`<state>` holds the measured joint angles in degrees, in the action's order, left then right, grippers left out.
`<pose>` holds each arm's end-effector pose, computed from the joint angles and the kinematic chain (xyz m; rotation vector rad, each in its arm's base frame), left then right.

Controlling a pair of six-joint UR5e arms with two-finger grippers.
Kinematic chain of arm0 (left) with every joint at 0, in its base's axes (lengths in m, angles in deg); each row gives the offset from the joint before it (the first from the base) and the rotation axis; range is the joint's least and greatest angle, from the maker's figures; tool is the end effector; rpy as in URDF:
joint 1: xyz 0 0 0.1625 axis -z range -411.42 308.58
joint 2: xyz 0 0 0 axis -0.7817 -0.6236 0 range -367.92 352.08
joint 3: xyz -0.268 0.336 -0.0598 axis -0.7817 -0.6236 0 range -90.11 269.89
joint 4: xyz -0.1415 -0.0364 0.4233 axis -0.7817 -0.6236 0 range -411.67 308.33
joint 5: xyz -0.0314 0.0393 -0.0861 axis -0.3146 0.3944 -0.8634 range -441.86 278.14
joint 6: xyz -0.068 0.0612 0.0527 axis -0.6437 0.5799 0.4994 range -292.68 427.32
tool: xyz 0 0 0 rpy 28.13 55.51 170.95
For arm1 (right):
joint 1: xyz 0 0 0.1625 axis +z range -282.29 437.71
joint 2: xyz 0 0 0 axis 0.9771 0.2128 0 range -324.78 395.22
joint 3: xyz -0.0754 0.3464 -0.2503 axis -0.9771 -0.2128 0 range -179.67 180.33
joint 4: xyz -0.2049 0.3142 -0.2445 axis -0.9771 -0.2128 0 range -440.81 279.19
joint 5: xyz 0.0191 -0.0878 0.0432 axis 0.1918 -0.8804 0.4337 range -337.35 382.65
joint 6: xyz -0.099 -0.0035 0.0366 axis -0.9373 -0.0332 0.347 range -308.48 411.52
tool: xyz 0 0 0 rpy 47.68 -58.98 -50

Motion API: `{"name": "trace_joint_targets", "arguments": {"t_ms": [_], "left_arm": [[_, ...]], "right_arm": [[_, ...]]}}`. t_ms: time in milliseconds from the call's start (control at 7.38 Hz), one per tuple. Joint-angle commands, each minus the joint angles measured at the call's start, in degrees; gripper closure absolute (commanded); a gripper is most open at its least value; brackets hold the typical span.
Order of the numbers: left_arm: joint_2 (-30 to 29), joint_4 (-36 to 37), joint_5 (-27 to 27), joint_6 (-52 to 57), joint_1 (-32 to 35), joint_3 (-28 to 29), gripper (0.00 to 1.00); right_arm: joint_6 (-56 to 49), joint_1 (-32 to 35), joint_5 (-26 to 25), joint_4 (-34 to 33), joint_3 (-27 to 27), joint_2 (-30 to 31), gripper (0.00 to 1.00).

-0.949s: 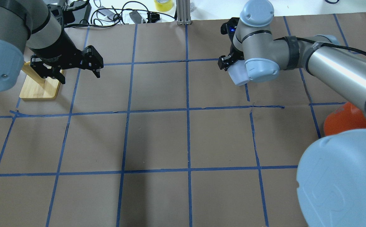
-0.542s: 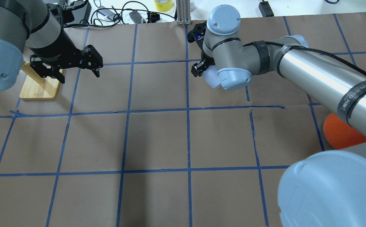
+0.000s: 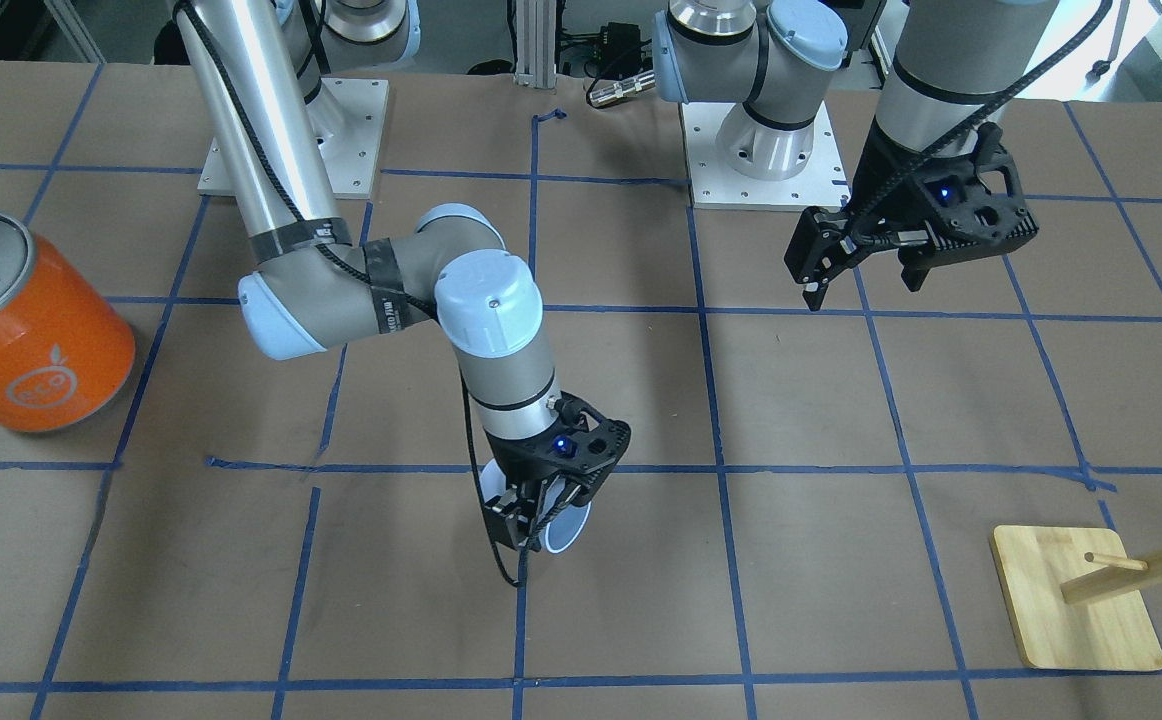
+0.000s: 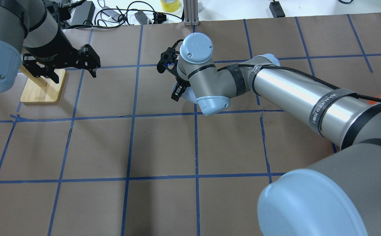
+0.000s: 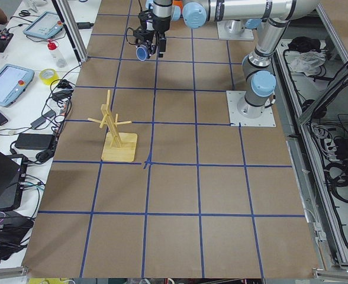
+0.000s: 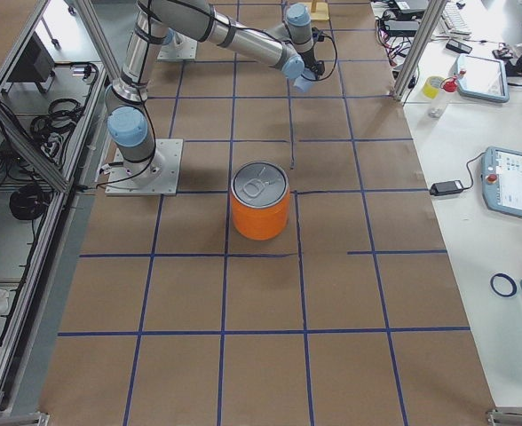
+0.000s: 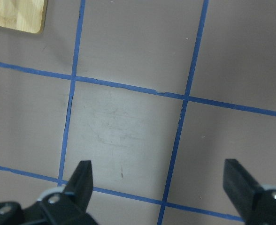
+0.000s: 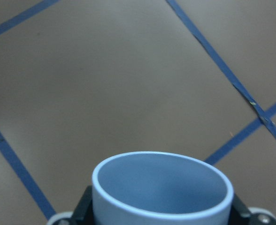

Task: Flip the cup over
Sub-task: 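Carry the white cup with the right gripper toward the table center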

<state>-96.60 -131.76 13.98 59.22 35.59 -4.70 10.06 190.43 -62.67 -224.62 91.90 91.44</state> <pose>-0.0949 -0.5337 0.4792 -0.3028 3.0244 -0.1832 0.4082 -0.6073 0.2076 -1.6488 2.5916 -0.5129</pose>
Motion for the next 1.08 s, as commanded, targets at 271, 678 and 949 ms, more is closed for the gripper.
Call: {"name": "trace_joint_targets", "arguments": {"t_ms": [271, 678, 949], "left_arm": [[0.0, 1.5, 0.1, -0.3, -1.2, -0.7, 0.00], [0.0, 1.5, -0.3, -0.9, -1.4, -0.7, 0.00], [0.2, 1.7, 0.2, 0.1, -2.4, 0.1, 0.00]], "right_arm": [[-19.0, 2.5, -0.6, -0.4, 2.4, -0.3, 0.84], [-23.3, 2.5, -0.9, 0.3, 2.5, -0.4, 0.78], [-23.4, 2.5, -0.8, 0.4, 2.6, -0.5, 0.55]]}}
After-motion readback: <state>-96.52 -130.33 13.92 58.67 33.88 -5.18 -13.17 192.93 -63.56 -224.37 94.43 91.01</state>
